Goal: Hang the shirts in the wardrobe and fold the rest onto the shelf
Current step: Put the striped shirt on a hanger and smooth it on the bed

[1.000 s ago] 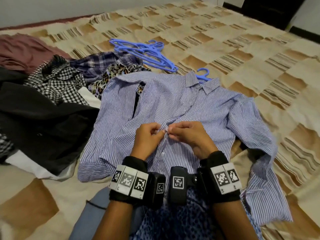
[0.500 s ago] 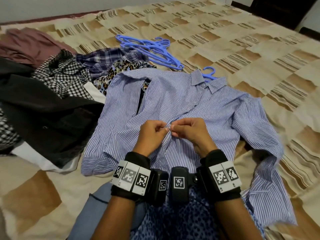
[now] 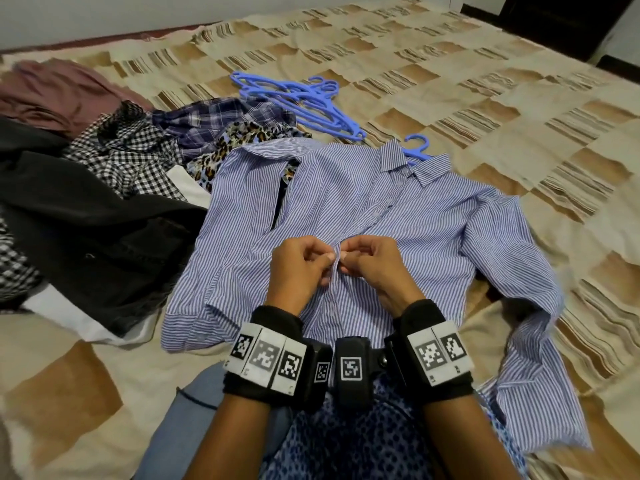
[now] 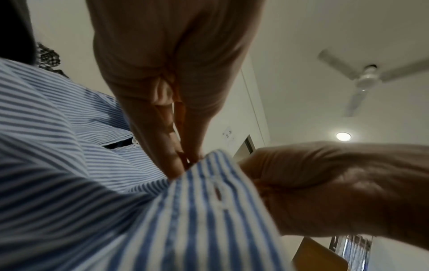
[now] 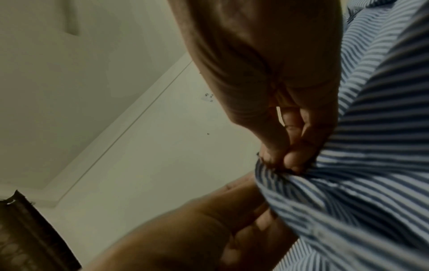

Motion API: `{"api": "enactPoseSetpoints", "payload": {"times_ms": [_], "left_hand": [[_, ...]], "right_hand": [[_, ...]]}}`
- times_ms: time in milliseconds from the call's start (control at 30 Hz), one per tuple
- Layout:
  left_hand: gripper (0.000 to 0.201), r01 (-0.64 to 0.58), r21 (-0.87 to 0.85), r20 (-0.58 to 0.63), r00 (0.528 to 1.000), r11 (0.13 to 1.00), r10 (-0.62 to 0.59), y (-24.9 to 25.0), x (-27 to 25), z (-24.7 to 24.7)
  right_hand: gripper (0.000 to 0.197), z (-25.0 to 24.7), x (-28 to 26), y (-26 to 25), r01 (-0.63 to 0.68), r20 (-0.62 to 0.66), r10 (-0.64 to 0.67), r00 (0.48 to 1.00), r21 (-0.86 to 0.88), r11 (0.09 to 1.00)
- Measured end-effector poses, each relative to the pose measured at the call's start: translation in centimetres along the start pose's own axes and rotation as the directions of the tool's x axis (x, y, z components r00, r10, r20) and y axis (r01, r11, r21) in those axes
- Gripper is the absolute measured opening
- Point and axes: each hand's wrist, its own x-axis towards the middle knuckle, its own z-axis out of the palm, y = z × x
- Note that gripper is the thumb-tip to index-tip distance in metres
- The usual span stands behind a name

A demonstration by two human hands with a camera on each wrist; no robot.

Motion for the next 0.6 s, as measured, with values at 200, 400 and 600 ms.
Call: {"api": "enactPoseSetpoints", "payload": {"times_ms": [200,400,600], "left_hand": [[0.017,-0.065,0.042,-0.02,0.998,0.997,0.066,0.08,-0.05,0.26],[0.008,-0.104,0.061,-0.064,0.992,0.993,0.108,-0.18,0.02,0.55],[0.01,-0.152,0.072,-0.08,0.984,0.986,0.158,-0.31,0.08,0.54]], "right_hand": [[0.019,-0.02,0.34,0.4,0.007,-0.073,-0.007,0.997,0.008,1.0],[0.01,0.1,0.42,0.41,0.005,-0.065,-0.004,0.998,0.014,1.0],[0.008,0.0,0.21,0.28,0.036,-0.054,-0.034,0.998,0.03,0.999]]}}
